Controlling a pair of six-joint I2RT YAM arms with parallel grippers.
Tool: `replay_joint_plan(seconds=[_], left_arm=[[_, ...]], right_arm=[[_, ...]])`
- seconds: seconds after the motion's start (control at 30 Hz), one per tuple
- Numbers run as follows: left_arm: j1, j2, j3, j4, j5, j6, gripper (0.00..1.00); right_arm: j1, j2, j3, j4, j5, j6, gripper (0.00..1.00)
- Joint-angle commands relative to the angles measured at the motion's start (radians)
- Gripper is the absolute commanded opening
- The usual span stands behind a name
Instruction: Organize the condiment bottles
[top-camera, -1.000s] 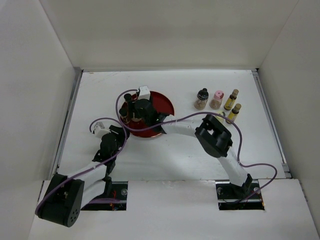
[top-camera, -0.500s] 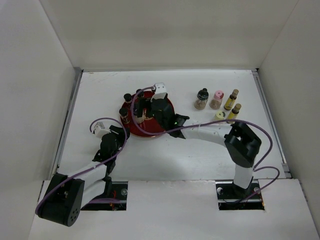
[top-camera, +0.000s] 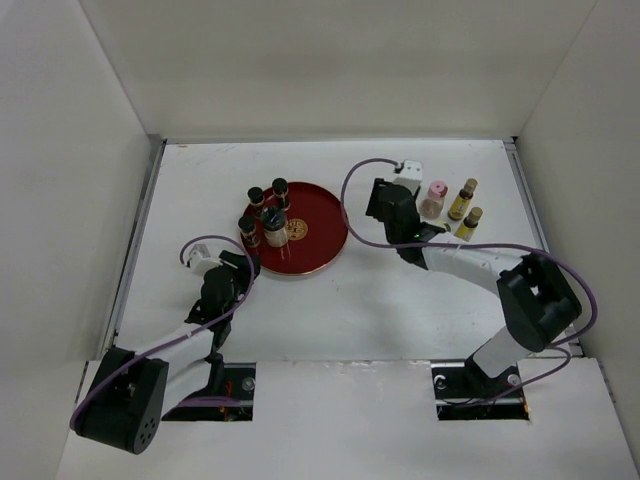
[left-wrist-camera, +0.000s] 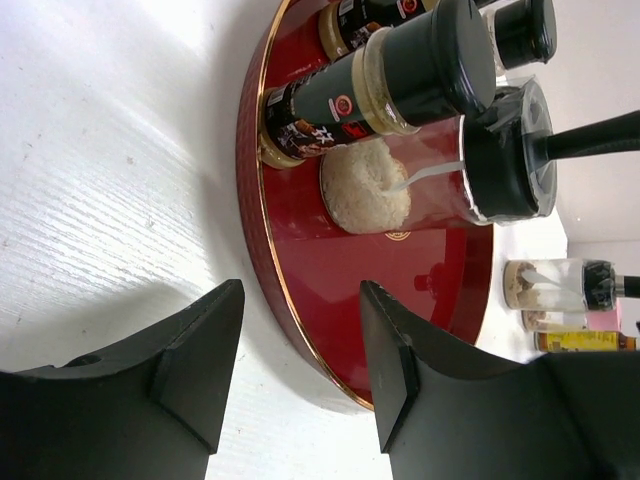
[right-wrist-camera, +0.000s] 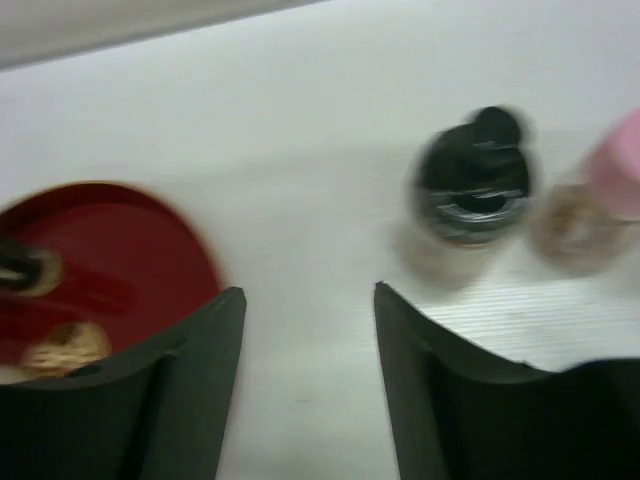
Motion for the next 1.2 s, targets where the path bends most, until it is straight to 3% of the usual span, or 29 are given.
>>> replay_joint_plan(seconds=[0.0, 0.13, 0.5, 0.8, 0.97, 1.17], left_arm=[[-0.007, 0.006, -0.009, 0.048, -0.001, 0.003, 0.48], [-0.007, -0.004, -0.007, 0.048, -0.012, 0.007, 0.48], [-0.004, 0.005, -0.007, 0.048, -0.007, 0.012, 0.48], [-0.004, 0.016, -0.003, 0.054, -0.009, 0.013, 0.48], [-0.008, 0.022, -0.003, 0.054, -0.012, 0.017, 0.48], [-0.008, 0.003, -0.007, 0.054, -0.024, 0.018, 0.48]], right_arm=[[-0.058, -0.057, -0.013, -0.032, 0.074, -0.012, 0.72], [-0.136, -0.002, 0.023, -0.064, 0.029, -0.027, 0.86], [-0.207, 0.164, 0.194, -0.073, -0.041, -0.084, 0.89], [-0.236, 0.229, 0.227, -0.073, -0.043, -0.086, 0.79], [-0.235, 0.227, 0.237, -0.052, -0.046, -0.089, 0.56], [-0.149, 0.137, 0.220, 0.065, -0.057, -0.158, 0.46]])
